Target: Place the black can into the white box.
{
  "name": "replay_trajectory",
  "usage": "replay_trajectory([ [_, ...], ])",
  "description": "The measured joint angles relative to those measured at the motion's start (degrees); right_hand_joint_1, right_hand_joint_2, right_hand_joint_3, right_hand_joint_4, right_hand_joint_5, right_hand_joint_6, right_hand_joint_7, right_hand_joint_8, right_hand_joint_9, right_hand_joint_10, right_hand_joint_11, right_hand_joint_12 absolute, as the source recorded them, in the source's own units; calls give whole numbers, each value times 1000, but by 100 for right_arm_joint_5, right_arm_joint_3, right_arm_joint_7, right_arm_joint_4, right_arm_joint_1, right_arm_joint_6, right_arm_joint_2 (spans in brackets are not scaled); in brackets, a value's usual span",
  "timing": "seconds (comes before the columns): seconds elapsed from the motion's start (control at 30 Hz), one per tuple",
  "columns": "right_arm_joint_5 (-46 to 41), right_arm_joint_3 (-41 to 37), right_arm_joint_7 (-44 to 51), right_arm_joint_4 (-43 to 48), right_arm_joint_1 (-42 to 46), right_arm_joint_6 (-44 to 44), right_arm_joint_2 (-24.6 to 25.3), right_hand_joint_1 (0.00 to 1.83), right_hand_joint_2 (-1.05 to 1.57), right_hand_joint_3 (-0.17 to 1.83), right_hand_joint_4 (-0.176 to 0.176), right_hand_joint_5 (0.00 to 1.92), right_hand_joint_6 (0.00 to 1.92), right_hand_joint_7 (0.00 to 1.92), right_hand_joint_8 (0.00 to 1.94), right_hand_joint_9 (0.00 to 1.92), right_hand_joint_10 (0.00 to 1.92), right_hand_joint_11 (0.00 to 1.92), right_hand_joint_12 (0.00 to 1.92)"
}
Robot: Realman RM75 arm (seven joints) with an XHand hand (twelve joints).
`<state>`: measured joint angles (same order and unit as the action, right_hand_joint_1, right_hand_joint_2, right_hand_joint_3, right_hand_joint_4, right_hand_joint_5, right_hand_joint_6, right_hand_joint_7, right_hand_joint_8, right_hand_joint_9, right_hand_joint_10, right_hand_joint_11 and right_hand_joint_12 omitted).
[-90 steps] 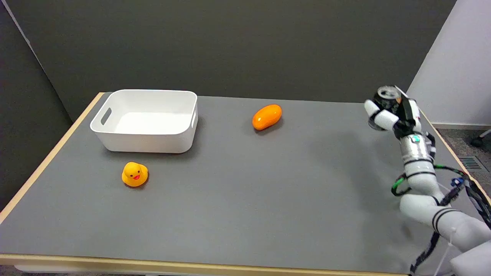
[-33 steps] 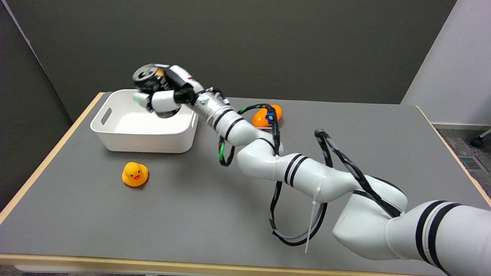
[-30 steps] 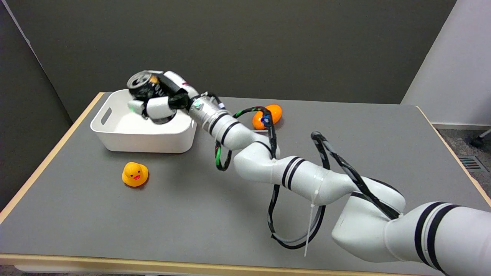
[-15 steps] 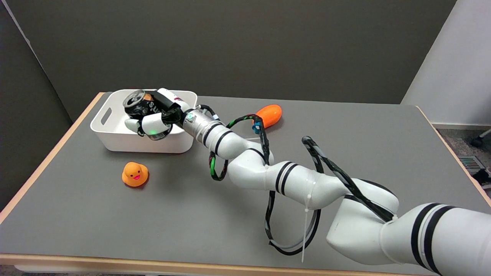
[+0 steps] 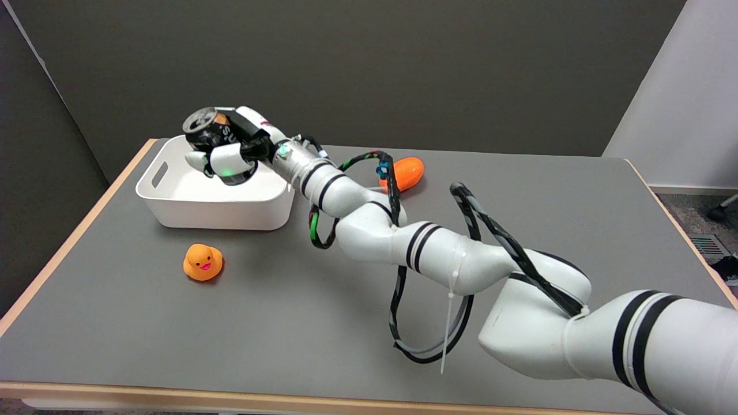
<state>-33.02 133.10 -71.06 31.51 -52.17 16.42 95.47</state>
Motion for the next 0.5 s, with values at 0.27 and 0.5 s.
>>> replay_trajectory([
  [0.27, 1, -40, 122, -161, -237, 1, 92, 1443, 1128, 491, -96, 436, 1655, 407, 1806, 580, 1921, -1, 1921],
  [0.5, -203, -82, 519, -309, -345, 10, 140, 1440, 1147, 461, -96, 430, 1645, 391, 1810, 575, 1921, -1, 1921],
])
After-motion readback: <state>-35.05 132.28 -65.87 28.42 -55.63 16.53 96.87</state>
